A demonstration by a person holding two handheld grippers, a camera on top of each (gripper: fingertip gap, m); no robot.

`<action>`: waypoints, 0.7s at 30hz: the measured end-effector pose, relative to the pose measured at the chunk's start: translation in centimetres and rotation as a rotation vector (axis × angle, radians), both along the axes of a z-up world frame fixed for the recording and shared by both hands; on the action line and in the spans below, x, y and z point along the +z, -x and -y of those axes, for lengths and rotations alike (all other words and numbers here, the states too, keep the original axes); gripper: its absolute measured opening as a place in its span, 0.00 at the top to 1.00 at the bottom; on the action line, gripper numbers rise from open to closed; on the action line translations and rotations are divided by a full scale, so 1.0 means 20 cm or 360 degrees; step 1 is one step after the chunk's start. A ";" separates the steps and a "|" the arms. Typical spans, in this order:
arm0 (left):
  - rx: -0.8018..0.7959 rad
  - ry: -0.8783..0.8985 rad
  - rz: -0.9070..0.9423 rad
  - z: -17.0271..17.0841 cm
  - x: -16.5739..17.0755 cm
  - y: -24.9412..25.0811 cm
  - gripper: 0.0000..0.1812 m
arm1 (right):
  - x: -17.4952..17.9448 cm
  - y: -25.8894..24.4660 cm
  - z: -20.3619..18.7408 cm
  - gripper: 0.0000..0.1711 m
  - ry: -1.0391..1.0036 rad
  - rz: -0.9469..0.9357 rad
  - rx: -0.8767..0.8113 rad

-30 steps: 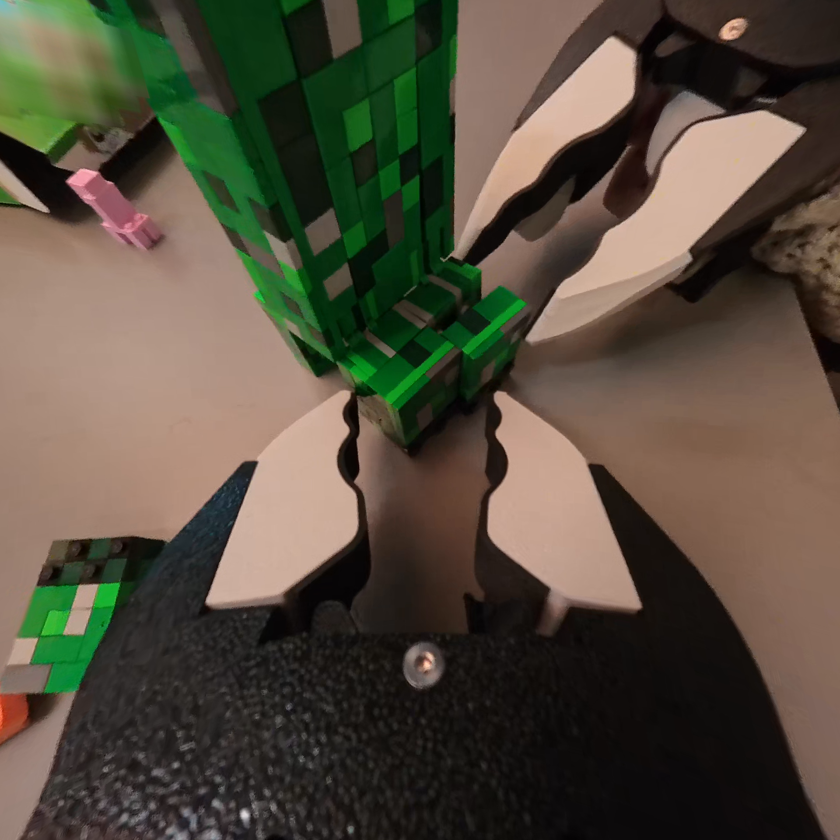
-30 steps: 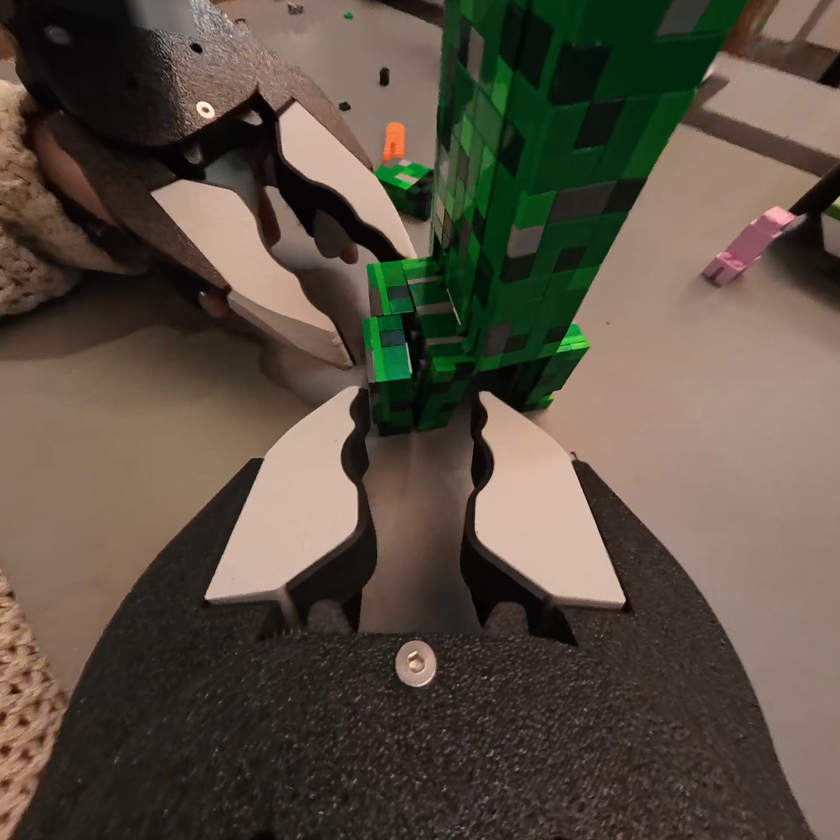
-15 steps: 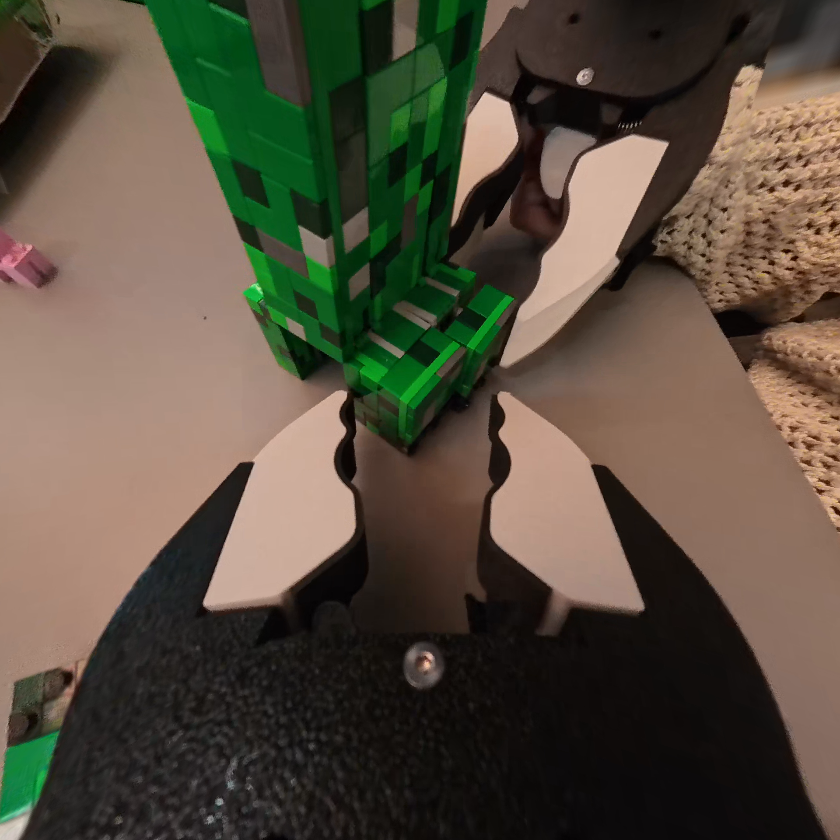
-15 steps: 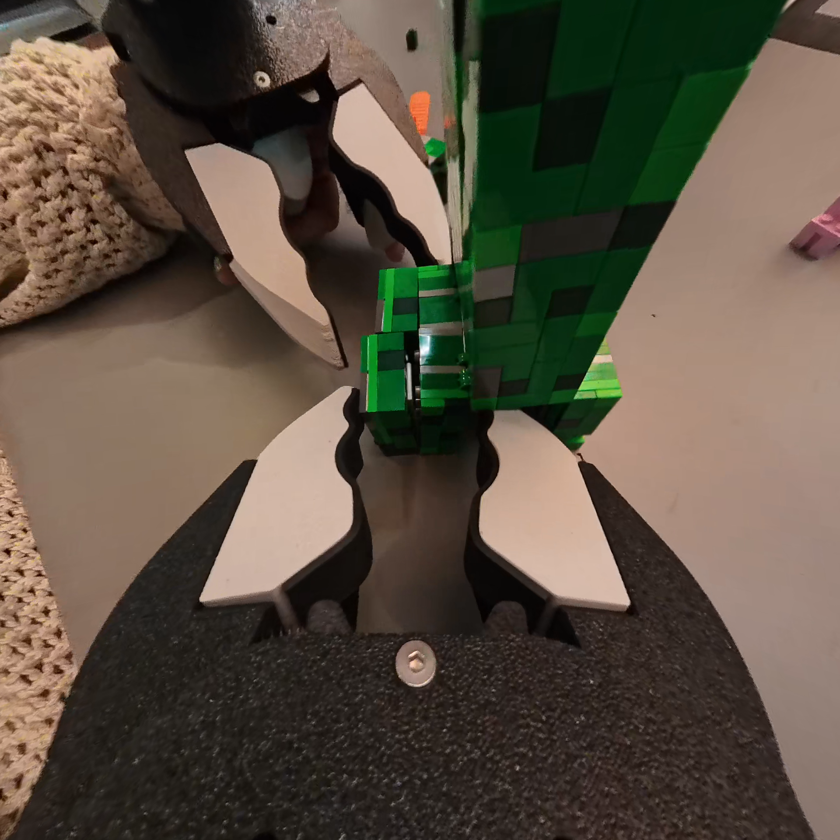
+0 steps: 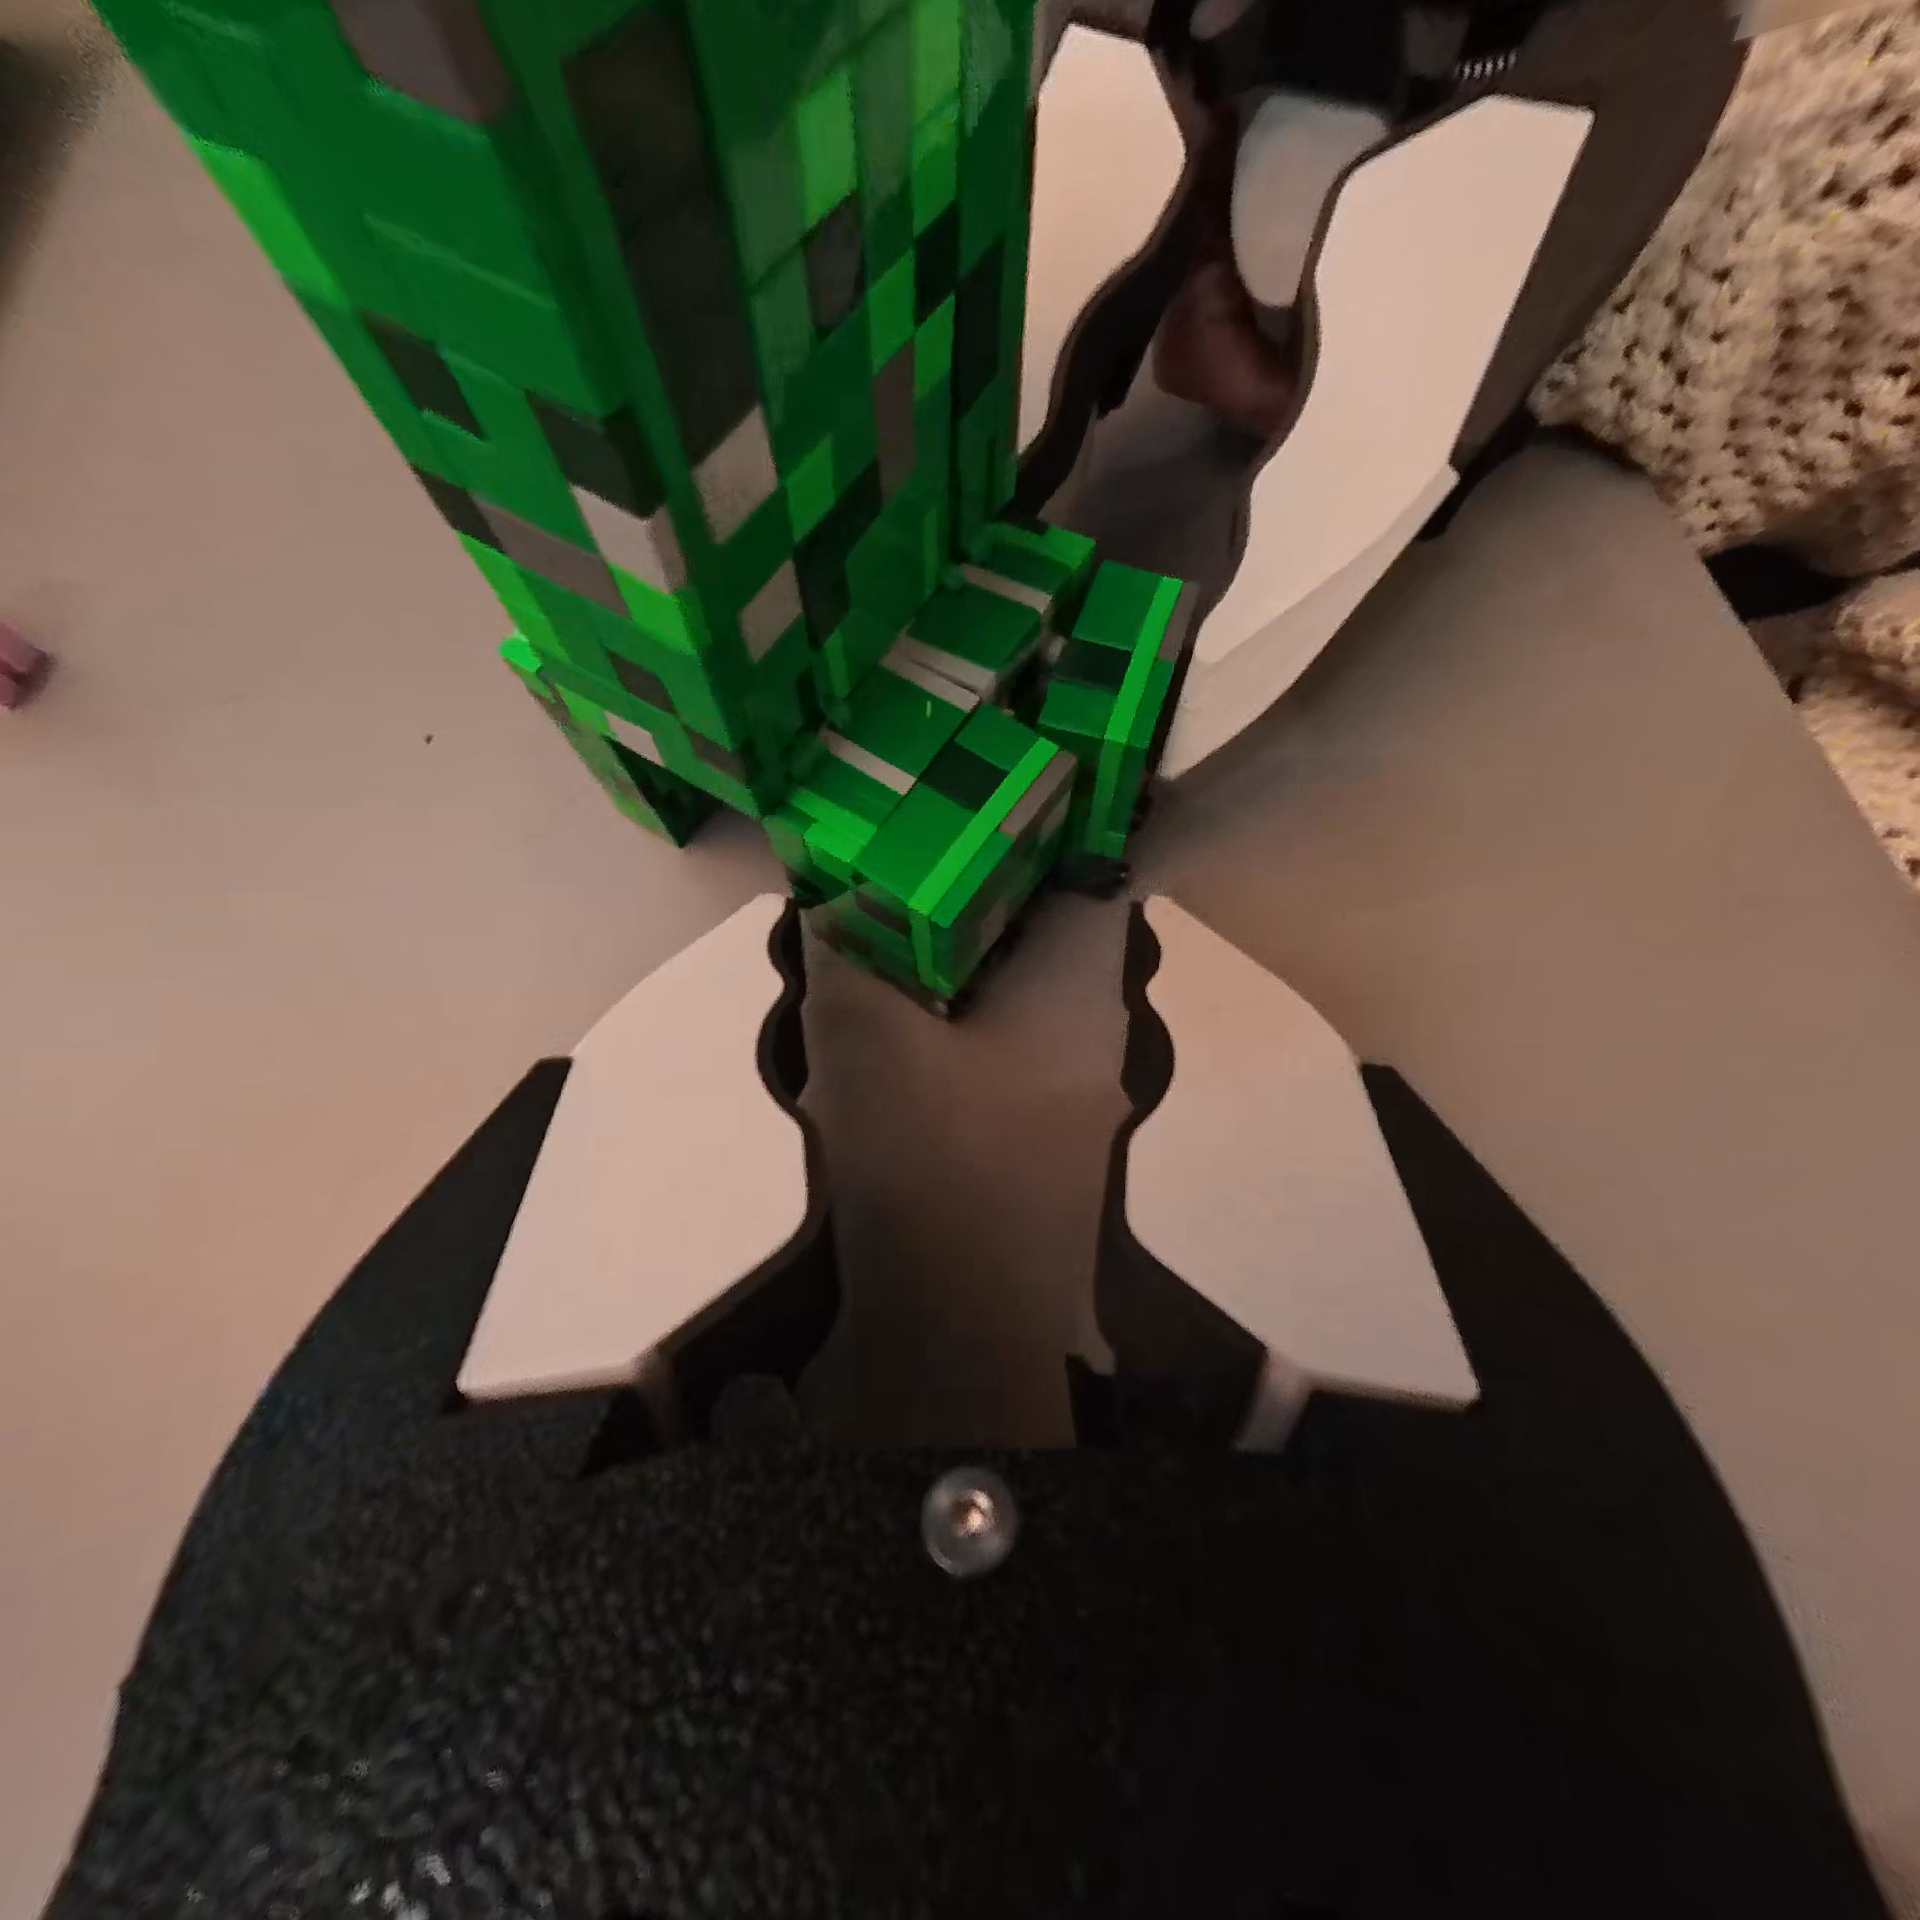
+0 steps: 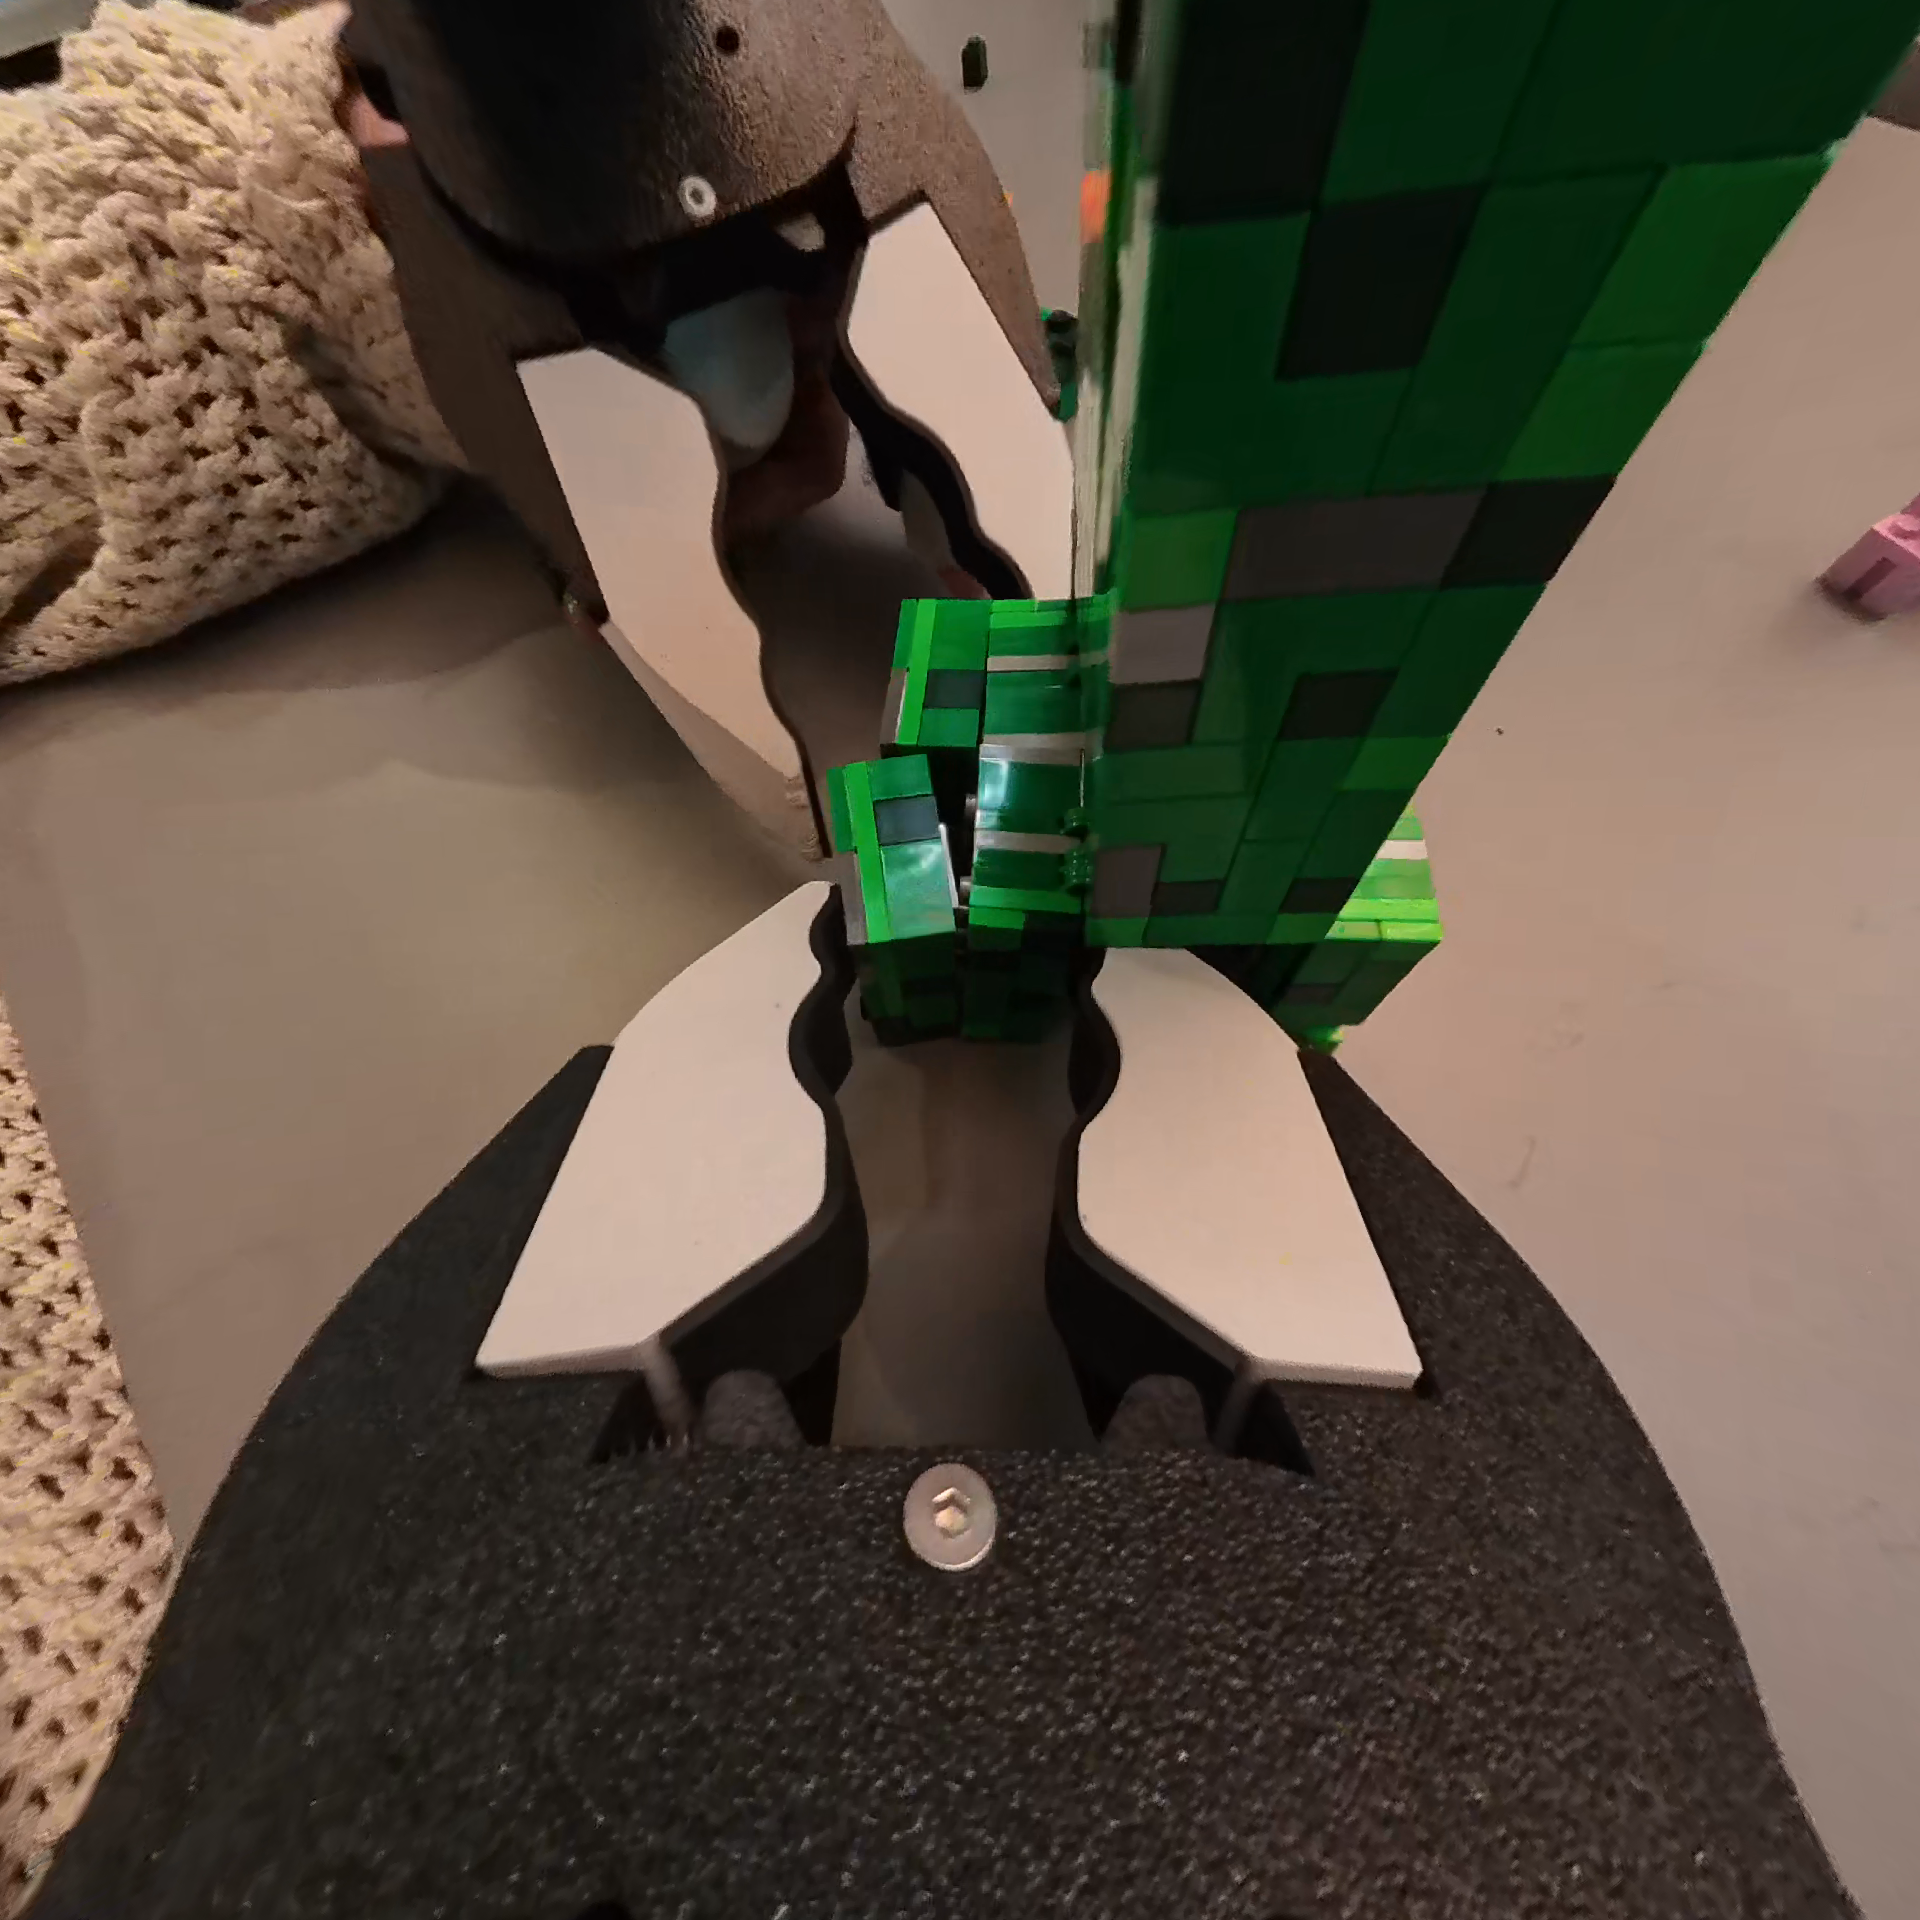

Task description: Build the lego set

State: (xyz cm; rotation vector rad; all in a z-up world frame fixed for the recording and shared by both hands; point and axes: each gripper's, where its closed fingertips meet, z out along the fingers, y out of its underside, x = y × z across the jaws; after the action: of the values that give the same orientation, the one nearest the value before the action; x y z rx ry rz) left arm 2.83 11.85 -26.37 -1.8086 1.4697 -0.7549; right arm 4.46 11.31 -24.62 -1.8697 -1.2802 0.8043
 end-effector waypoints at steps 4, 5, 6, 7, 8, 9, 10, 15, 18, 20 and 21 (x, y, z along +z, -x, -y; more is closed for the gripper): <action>-0.0051 0.0003 -0.0016 0.01 0.00 -0.01 0.66 | 0.00 -0.01 0.03 0.78 0.0005 -0.0007 0.0082; -0.0061 0.0013 -0.0013 0.01 0.00 -0.01 0.66 | 0.00 -0.01 0.03 0.78 0.0004 -0.0007 0.0101; -0.0068 0.0018 -0.0009 0.01 0.00 -0.02 0.66 | 0.00 -0.01 0.03 0.78 0.0003 -0.0007 0.0108; -0.0071 0.0019 -0.0007 0.01 0.00 -0.02 0.66 | 0.00 -0.01 0.03 0.78 0.0005 -0.0006 0.0108; -0.0071 0.0018 -0.0007 0.01 0.00 -0.02 0.67 | 0.00 -0.02 0.03 0.78 0.0005 -0.0005 0.0106; -0.0070 0.0013 -0.0010 0.01 0.00 -0.02 0.67 | 0.00 -0.02 0.03 0.78 0.0001 -0.0003 0.0102; -0.0071 0.0006 -0.0014 0.01 -0.01 -0.02 0.67 | 0.00 -0.02 0.03 0.78 -0.0008 0.0001 0.0094; -0.0085 0.0044 0.0000 0.04 0.00 -0.03 0.69 | 0.00 -0.04 0.02 0.77 -0.0034 0.0018 0.0021; -0.0094 0.0087 0.0015 0.05 0.00 -0.03 0.70 | 0.00 -0.05 0.03 0.77 -0.0055 0.0022 0.0022; -0.0089 0.0094 0.0015 0.05 0.00 -0.03 0.70 | 0.00 -0.05 0.03 0.77 -0.0052 0.0020 0.0023; -0.0078 0.0083 0.0004 0.05 0.00 -0.03 0.69 | 0.00 -0.05 0.04 0.77 -0.0046 0.0019 0.0025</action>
State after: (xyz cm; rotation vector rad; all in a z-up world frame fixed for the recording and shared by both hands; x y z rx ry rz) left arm 3.49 10.88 -26.38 -1.8151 1.5106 -0.8263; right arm 5.47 10.60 -24.65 -1.8461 -1.3086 0.7800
